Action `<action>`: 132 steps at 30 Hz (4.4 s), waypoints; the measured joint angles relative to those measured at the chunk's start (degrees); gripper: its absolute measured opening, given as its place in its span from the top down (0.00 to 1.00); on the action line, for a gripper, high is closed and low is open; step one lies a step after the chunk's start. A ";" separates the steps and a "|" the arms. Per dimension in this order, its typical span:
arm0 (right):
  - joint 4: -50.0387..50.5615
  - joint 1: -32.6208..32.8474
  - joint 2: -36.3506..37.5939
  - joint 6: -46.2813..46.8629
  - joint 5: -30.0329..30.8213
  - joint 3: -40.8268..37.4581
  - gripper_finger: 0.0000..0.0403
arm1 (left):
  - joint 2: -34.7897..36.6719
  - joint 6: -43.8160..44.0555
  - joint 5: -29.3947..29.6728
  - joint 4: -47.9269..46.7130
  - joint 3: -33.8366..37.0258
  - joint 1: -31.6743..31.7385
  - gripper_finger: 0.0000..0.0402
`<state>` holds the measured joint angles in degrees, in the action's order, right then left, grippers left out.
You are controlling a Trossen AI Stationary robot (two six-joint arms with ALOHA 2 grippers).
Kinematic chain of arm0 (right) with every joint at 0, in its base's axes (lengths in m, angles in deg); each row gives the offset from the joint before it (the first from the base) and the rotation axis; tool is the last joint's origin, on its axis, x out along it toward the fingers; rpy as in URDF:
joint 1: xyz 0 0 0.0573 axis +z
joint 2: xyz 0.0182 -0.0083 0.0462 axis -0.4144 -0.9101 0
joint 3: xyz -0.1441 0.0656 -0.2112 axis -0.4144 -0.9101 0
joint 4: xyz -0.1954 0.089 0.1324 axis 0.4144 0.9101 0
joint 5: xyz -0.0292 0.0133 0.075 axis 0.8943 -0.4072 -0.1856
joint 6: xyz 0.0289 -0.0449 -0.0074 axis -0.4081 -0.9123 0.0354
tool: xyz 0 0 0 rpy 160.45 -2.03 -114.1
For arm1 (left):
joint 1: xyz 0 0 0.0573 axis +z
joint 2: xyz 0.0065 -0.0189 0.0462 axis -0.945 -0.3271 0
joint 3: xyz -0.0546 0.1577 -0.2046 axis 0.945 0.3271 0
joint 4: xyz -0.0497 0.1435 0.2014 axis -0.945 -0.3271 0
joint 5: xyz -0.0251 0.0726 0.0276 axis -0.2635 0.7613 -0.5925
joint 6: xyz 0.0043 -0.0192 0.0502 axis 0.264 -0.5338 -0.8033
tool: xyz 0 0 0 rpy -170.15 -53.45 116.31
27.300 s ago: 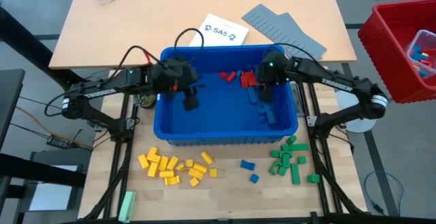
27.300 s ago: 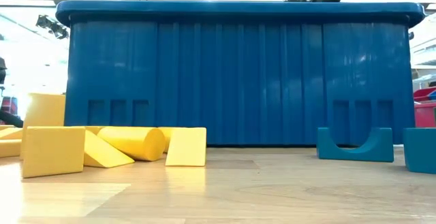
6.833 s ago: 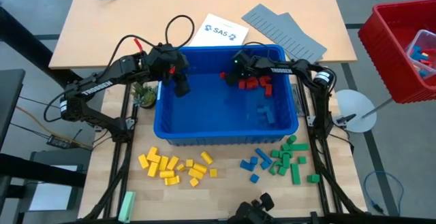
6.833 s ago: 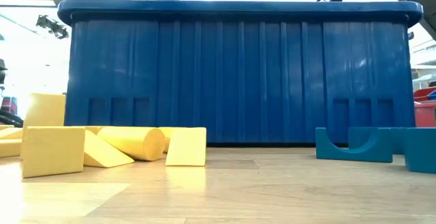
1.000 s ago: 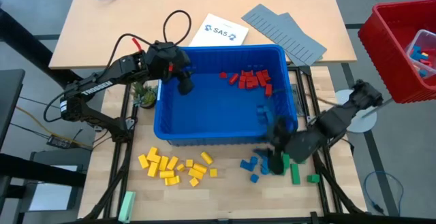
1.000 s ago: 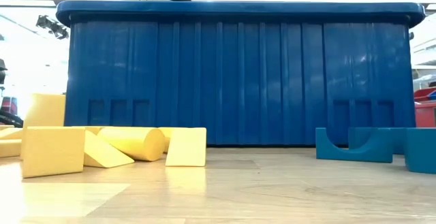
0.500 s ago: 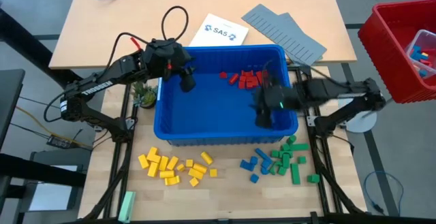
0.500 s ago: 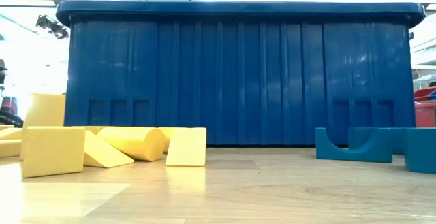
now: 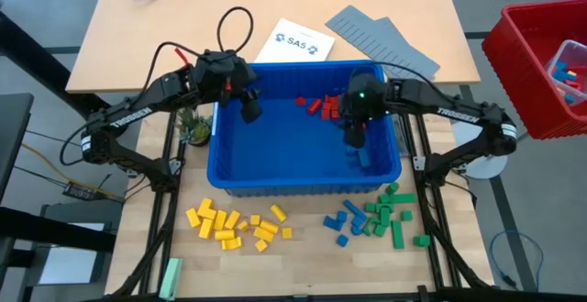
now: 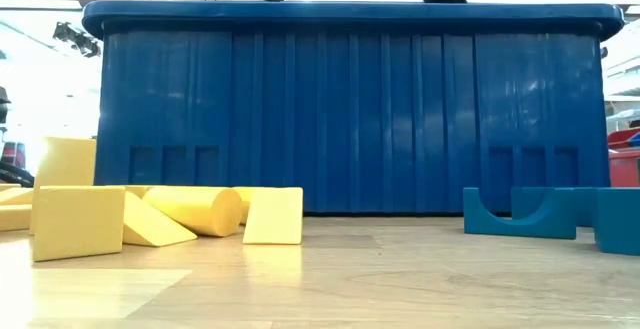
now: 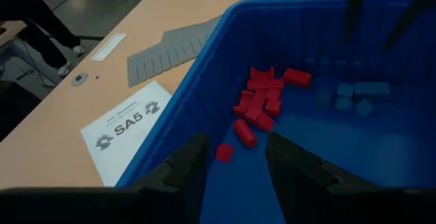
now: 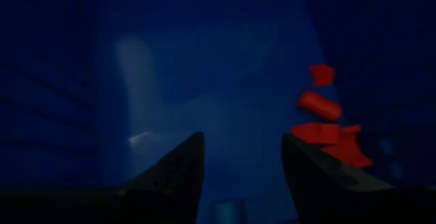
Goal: Sort blocks
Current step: Remove the blue block from the blue bin
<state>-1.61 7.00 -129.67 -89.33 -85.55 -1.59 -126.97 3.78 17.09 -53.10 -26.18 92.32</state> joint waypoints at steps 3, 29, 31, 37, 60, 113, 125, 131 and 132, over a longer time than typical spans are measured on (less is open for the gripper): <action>-1.71 -2.35 -0.12 -2.46 -5.10 -2.95 0.56 | 0.00 0.16 -0.41 0.00 0.00 1.44 0.61; -14.87 -13.51 -4.43 -10.06 -12.94 -15.98 0.59 | -0.36 -16.11 -0.69 3.48 0.00 6.51 0.61; -12.88 -13.29 -7.49 -11.03 -10.71 -15.10 0.59 | -0.60 -16.11 -0.69 3.80 -0.02 6.56 0.61; -2.51 -14.13 -14.55 -11.72 -8.33 -12.25 0.55 | -0.70 -16.04 -0.96 2.03 -0.02 6.64 0.61; -3.71 -16.40 -29.71 -14.49 -5.27 -13.47 0.42 | -0.70 -15.72 -5.62 0.02 -0.02 6.62 0.61; -2.34 50.66 -7.69 55.09 12.59 -4.75 0.71 | -1.11 -11.84 -4.35 4.71 -0.02 6.62 0.61; 1.38 50.98 -23.04 56.58 17.57 -4.82 0.69 | -1.11 -11.85 -4.37 11.79 -0.02 6.61 0.61; 1.65 51.02 -24.69 58.90 17.47 -4.98 0.63 | -1.11 -11.55 -4.40 15.77 -0.02 6.60 0.61; 1.73 51.02 -24.67 59.83 17.57 -5.15 0.61 | -1.11 -11.54 -4.41 16.43 -0.02 6.60 0.61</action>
<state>0.12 58.02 -154.34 -29.51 -67.97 -6.73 -128.09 -7.76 12.68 -36.66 -26.21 98.92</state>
